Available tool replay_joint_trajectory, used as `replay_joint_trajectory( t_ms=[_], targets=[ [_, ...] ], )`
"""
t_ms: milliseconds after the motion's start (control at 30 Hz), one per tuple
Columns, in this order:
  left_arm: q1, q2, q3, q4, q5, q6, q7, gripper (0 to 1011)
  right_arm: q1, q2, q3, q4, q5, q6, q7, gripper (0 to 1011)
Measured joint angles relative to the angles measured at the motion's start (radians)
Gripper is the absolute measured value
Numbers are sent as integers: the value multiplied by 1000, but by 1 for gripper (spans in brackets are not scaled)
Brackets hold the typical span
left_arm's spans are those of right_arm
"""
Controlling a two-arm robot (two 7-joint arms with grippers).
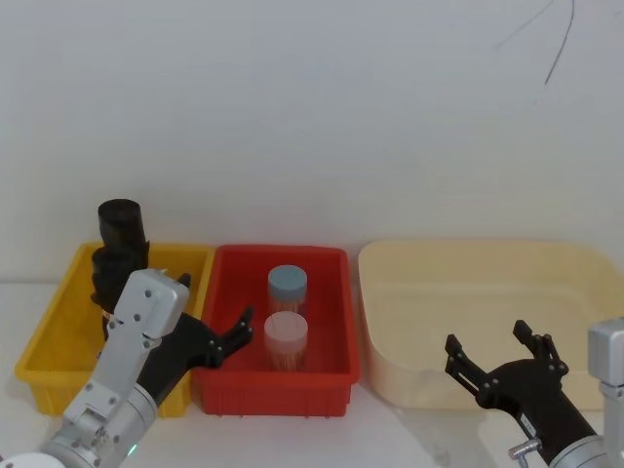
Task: Pick up the garbage bag with the one hand and transfer it to the other hand.
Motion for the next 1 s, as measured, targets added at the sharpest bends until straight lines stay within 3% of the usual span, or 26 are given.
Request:
replay_joint_trajectory(
  t_ms=[1000],
  targets=[
    [0,0,0,0,0,-1,0,1002,0,0,0,0,0,0,0,1004]
  ],
)
